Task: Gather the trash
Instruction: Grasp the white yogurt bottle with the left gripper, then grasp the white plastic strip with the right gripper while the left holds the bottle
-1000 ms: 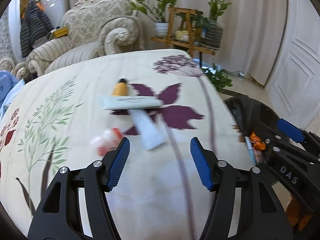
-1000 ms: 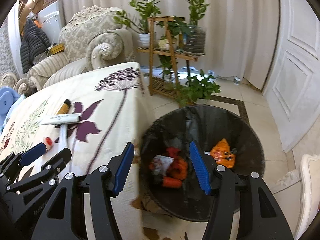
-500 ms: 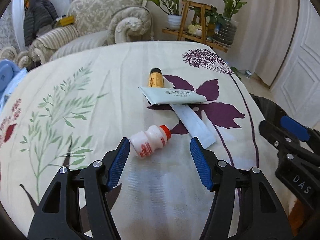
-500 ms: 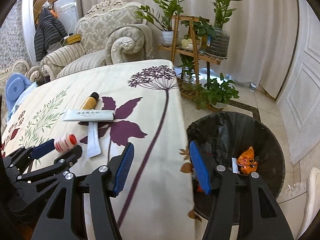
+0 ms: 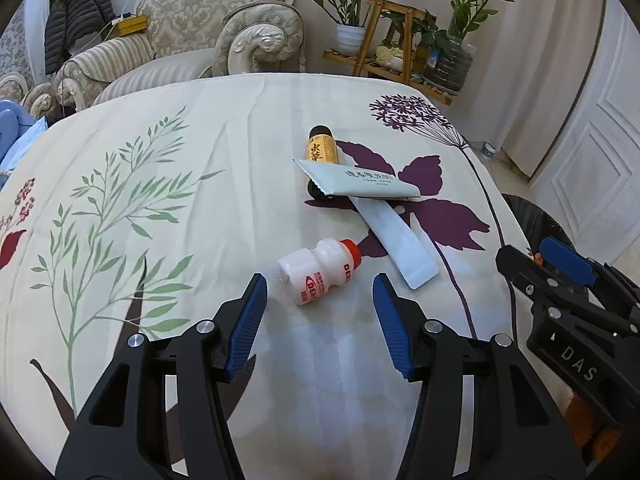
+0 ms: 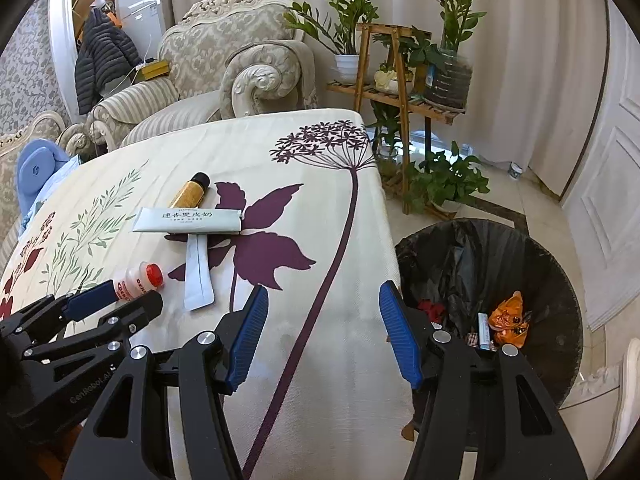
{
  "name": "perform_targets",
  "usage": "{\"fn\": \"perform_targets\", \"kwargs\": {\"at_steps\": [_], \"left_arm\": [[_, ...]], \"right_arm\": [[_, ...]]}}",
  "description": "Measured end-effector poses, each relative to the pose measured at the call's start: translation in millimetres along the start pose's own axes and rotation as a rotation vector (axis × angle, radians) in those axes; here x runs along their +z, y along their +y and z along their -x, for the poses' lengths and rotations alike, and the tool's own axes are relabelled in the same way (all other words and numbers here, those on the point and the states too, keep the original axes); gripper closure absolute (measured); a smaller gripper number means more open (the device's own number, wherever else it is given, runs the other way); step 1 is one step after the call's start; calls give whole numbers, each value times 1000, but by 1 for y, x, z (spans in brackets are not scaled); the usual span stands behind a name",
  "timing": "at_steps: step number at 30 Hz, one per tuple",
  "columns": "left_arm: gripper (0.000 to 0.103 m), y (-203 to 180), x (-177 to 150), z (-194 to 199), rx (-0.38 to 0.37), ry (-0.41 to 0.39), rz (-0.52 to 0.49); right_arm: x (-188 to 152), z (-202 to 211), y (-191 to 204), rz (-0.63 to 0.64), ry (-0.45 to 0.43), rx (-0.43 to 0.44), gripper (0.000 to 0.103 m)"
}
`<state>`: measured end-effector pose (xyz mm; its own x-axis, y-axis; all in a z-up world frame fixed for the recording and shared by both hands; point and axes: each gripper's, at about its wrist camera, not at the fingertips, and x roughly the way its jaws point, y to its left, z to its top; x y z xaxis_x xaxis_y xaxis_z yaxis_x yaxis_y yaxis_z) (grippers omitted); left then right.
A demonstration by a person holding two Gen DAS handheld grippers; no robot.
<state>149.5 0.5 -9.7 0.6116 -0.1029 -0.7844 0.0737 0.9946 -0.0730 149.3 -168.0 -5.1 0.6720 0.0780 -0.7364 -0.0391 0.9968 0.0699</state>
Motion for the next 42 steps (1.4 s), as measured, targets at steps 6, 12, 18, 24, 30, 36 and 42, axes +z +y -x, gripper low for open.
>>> {"fn": "perform_targets", "kwargs": {"at_steps": [6, 12, 18, 24, 30, 36, 42], "left_arm": [[43, -1, 9, 3, 29, -41, -50], [50, 0, 11, -8, 2, -3, -93], [61, 4, 8, -9, -20, 7, -71], [61, 10, 5, -4, -8, -1, -31], [61, 22, 1, 1, 12, -5, 6], [61, 41, -3, 7, 47, -12, 39], [61, 56, -4, 12, 74, -21, 57]], "right_arm": [[-1, 1, 5, 13, 2, 9, 46], [-1, 1, 7, 13, 4, 9, 46], [-2, -1, 9, 19, 8, 8, 46], [-2, -2, 14, 28, 11, 11, 46], [-1, -1, 22, 46, 10, 22, 46], [2, -3, 32, 57, 17, 40, 46], [5, -8, 46, 77, 26, 55, 46]]}}
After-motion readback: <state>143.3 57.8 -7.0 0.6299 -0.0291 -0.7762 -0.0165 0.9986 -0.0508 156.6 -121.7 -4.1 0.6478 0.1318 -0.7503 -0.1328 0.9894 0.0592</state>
